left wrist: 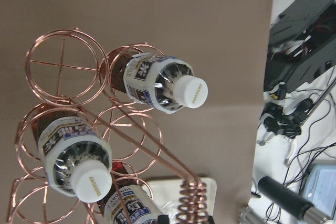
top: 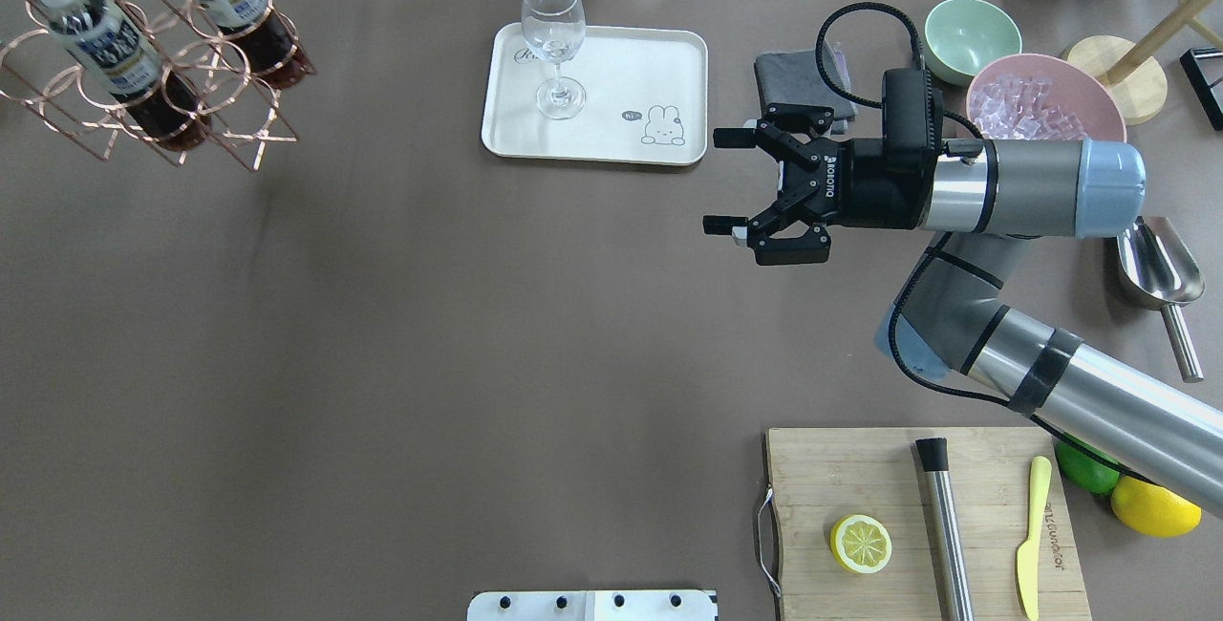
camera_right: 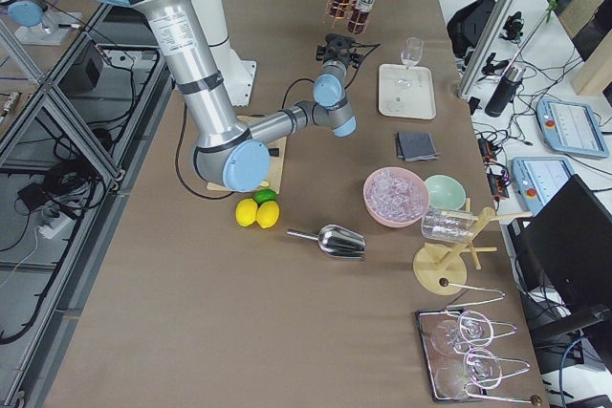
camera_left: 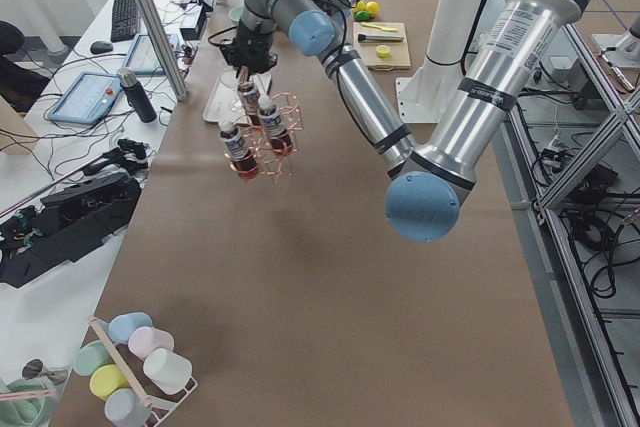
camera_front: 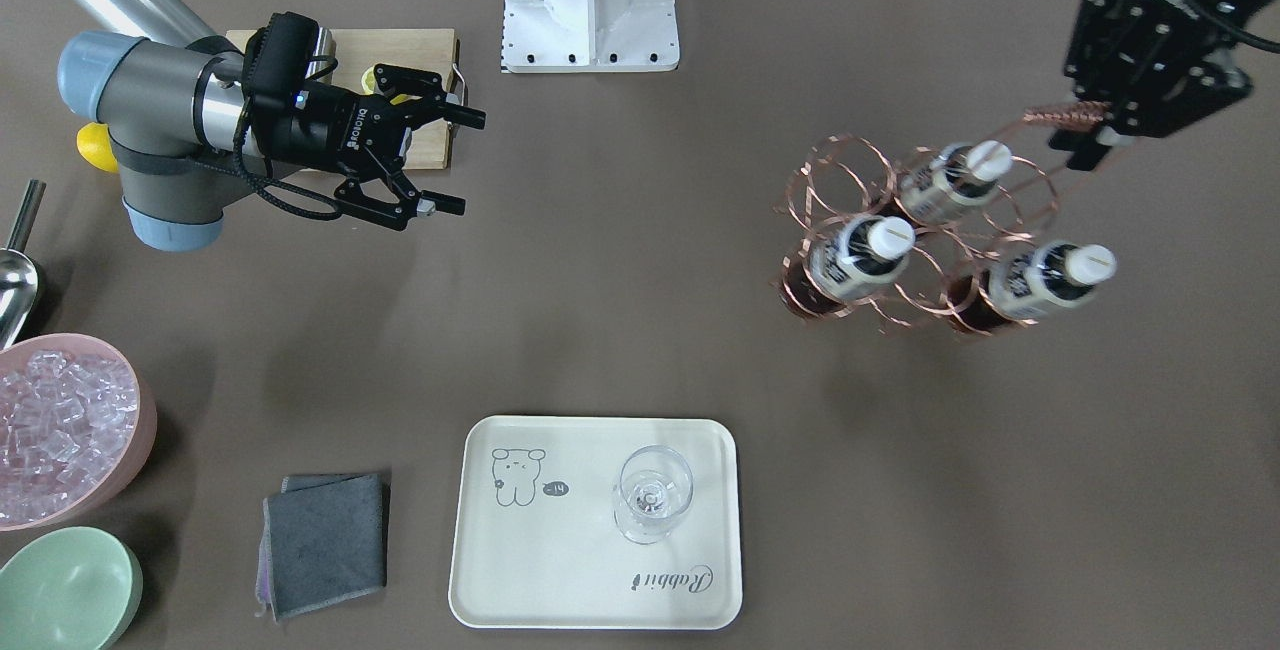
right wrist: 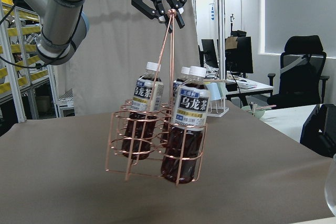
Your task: Take tea from basket to plate
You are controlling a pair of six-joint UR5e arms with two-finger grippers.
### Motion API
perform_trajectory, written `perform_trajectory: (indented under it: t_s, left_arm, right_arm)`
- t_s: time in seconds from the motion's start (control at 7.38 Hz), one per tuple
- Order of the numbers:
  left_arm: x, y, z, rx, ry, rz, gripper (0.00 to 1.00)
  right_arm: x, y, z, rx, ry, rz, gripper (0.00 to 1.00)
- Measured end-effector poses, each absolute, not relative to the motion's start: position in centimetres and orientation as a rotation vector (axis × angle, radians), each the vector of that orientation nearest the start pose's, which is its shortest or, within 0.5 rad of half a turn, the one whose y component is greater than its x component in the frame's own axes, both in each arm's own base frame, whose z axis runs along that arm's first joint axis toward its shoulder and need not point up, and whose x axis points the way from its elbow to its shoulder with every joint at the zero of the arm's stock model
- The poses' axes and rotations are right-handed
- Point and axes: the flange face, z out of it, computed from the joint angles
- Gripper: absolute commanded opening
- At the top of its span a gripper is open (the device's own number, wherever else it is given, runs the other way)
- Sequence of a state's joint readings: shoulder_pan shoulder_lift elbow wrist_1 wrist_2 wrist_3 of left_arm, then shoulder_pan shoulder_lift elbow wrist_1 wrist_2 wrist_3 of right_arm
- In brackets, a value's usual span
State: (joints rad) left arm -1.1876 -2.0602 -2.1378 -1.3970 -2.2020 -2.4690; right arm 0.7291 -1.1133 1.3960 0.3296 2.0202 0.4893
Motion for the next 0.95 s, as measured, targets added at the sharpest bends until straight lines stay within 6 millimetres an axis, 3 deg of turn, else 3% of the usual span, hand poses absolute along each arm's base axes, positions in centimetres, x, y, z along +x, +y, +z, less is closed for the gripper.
perform_trajectory:
  t_s: [0.27, 0.41, 0.68, 0.95]
  left_arm:
    - [20.7, -46.6, 10.2, -0.572, 0.972, -1.583, 0.00]
    - [25.3, -44.1, 8.0, -0.574, 0.932, -1.574, 0.00]
    - [31.6, -40.8, 5.6, -0.574, 0.902, -1.583, 0.00]
    - [35.7, -40.2, 4.5, -0.576, 0.867, -1.611, 0.00]
  right_arm:
    - [-37.4, -45.3, 30.1, 1.551, -1.551, -0.690, 1.00]
    - [-37.6, -45.3, 30.1, 1.548, -1.552, -0.692, 1.00]
    - [-37.7, -45.2, 30.0, 1.545, -1.555, -0.692, 1.00]
    - [-37.7, -45.1, 30.0, 1.545, -1.555, -0.693, 1.00]
